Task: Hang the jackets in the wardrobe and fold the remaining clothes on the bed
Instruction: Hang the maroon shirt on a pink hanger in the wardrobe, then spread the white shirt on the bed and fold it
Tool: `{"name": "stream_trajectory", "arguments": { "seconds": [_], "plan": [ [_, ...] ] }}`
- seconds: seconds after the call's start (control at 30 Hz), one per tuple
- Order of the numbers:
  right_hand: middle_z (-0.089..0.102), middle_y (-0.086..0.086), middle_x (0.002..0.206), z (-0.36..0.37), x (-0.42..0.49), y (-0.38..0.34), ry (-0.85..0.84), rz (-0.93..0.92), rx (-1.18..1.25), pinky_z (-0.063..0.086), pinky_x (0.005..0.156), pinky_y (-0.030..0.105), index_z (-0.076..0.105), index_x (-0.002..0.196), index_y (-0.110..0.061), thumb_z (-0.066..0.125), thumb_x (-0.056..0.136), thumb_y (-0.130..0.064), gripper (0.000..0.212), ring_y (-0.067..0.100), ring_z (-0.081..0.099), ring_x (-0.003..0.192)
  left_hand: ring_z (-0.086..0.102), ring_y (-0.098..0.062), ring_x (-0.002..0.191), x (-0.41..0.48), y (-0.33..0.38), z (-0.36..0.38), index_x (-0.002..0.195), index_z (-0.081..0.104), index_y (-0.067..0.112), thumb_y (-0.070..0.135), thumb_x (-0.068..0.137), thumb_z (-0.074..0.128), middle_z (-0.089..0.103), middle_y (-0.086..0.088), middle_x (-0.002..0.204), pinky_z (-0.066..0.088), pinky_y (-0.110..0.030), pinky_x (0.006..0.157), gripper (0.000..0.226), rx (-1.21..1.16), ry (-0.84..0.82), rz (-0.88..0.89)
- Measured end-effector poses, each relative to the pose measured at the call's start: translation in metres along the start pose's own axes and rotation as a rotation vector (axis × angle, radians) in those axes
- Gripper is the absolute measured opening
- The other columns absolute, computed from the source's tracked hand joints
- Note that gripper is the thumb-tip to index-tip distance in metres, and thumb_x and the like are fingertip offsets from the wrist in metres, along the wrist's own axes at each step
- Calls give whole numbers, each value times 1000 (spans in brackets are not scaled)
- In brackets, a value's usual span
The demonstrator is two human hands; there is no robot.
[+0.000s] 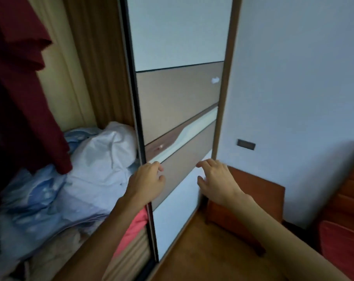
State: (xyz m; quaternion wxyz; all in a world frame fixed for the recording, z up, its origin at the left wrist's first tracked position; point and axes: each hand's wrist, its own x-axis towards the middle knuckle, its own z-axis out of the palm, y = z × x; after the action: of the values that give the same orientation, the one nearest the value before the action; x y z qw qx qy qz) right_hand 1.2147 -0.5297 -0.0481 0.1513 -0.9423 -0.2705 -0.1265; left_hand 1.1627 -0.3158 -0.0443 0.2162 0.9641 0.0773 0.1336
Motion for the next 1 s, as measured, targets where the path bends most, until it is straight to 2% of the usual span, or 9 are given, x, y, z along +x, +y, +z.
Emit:
{"name": "stream_trajectory", "arguments": {
  "seconds": [0.13, 0.33, 0.47, 0.6, 0.73, 1.0],
  "plan": [
    [52, 6, 137, -12, -69, 73, -77, 166, -42, 36, 103, 38, 50, 138, -16, 50, 92, -20, 46, 29, 48, 122, 63, -23, 106, -10, 68, 59, 119, 66, 19, 25, 92, 59, 69, -1, 116, 51, -35, 90, 29, -22, -149, 97],
    [51, 4, 140, -38, -196, 178, -131, 403, -35, 35, 109, 39, 45, 143, -16, 52, 94, -23, 50, 27, 46, 127, 64, -19, 105, -52, 187, 146, 119, 65, 21, 26, 96, 58, 67, 1, 120, 45, -24, 82, 25, -51, -335, 257],
    [50, 5, 141, -52, -284, 230, -149, 560, 11, 36, 110, 39, 45, 143, -16, 53, 94, -23, 50, 27, 45, 130, 64, -14, 101, -90, 269, 203, 117, 65, 25, 28, 97, 58, 68, 3, 115, 52, -26, 85, 21, -82, -445, 347],
    [49, 6, 140, -56, -377, 273, -182, 720, 7, 36, 108, 39, 44, 143, -16, 52, 93, -23, 51, 28, 45, 127, 64, -11, 99, -137, 347, 264, 117, 66, 26, 29, 96, 60, 67, 6, 113, 53, -26, 82, 22, -65, -607, 473],
    [50, 7, 136, -62, -466, 313, -215, 933, 10, 37, 106, 40, 46, 139, -13, 50, 92, -19, 48, 31, 47, 123, 65, -12, 97, -180, 416, 312, 117, 66, 26, 30, 95, 59, 68, 6, 111, 56, -32, 86, 23, -10, -755, 606],
    [52, 8, 124, -76, -606, 356, -143, 1385, 5, 40, 101, 39, 49, 130, -9, 53, 94, -22, 39, 30, 50, 116, 65, -11, 91, -246, 548, 397, 112, 66, 23, 30, 95, 61, 67, 8, 103, 55, -30, 84, 19, 68, -979, 965]
  ]
}}
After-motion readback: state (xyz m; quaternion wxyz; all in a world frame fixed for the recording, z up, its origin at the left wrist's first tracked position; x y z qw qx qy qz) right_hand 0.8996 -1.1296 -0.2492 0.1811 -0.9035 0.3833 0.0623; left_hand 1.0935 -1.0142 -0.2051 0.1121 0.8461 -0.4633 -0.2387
